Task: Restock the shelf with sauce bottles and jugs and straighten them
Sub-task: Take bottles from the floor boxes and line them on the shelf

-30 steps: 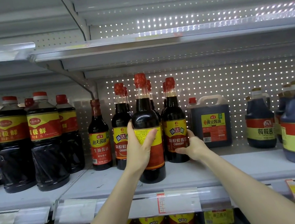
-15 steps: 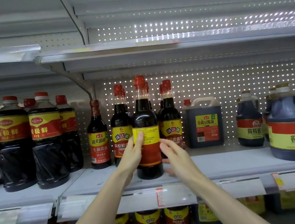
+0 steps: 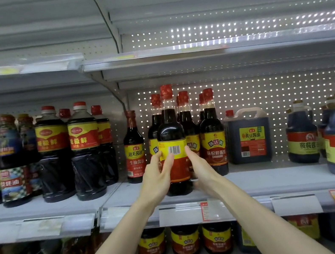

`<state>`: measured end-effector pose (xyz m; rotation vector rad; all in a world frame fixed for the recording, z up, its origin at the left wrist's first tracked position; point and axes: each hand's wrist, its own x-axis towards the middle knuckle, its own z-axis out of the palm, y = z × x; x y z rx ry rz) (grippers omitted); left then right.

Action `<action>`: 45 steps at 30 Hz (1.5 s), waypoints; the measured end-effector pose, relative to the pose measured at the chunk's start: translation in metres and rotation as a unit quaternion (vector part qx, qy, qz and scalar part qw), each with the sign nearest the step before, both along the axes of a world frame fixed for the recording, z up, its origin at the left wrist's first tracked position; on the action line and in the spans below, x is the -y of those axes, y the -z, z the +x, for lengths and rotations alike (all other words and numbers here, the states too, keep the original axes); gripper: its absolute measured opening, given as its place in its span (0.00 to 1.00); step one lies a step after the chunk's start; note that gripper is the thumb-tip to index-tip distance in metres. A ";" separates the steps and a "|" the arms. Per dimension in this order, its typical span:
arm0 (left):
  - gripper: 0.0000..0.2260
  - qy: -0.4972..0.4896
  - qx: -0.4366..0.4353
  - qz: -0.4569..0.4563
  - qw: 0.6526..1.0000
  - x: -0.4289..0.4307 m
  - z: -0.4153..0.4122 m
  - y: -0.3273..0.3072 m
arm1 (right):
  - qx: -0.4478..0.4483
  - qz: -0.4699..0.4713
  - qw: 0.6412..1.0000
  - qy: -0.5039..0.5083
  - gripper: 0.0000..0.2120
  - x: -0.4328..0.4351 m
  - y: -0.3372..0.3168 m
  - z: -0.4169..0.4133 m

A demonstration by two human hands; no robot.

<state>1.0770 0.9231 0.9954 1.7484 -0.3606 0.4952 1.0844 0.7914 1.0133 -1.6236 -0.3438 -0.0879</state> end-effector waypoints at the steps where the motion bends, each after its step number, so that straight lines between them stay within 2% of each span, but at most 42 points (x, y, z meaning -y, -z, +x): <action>1: 0.22 -0.008 0.005 0.006 1.000 -0.003 0.000 0.001 | 0.000 -0.014 1.000 0.016 0.21 -0.004 0.002 0.003; 3: 0.19 -0.028 0.004 0.015 0.999 -0.010 0.002 0.001 | 0.006 -0.031 0.999 0.040 0.31 -0.008 0.010 0.017; 6: 0.17 -0.031 -0.021 -0.012 0.999 -0.017 0.012 -0.003 | 0.040 -0.060 0.994 0.080 0.34 -0.015 0.019 0.019; 9: 0.20 0.013 -0.068 -0.028 0.997 -0.016 0.020 -0.008 | 0.077 -0.084 0.988 0.102 0.41 -0.021 0.021 -0.001; 13: 0.19 0.034 -0.089 -0.052 0.994 -0.009 0.014 -0.013 | 0.068 -0.081 0.992 0.072 0.34 -0.016 0.016 -0.003; 18: 0.19 -0.030 -0.039 -0.028 0.998 -0.014 0.003 -0.006 | 0.031 -0.024 0.999 -0.008 0.20 -0.010 0.004 0.000; 23: 0.16 -0.048 0.007 -0.039 0.998 -0.018 -0.011 0.006 | -0.006 0.009 0.999 -0.045 0.23 -0.019 -0.001 0.002; 27: 0.16 -0.068 -0.012 -0.045 0.997 -0.032 -0.008 -0.003 | 0.035 -0.027 0.999 -0.009 0.23 -0.030 0.006 -0.003; 30: 0.16 -0.009 -0.034 -0.032 0.999 -0.037 -0.001 -0.006 | 0.096 -0.052 0.992 0.055 0.23 -0.038 0.018 -0.011; 33: 0.15 0.046 -0.038 -0.042 0.997 -0.033 0.004 -0.001 | 0.121 -0.070 0.988 0.071 0.24 -0.039 0.019 -0.015; 37: 0.19 0.078 -0.030 -0.039 0.996 -0.044 0.010 0.002 | 0.110 -0.019 0.992 0.054 0.19 -0.046 0.012 -0.018; 40: 0.23 0.081 -0.038 -0.030 0.996 -0.053 0.010 0.006 | 0.080 -0.003 0.995 0.058 0.22 -0.050 0.014 -0.016; 45: 0.23 0.076 -0.034 -0.026 0.996 -0.062 0.006 0.006 | 0.051 0.017 0.997 0.062 0.20 -0.051 0.008 -0.014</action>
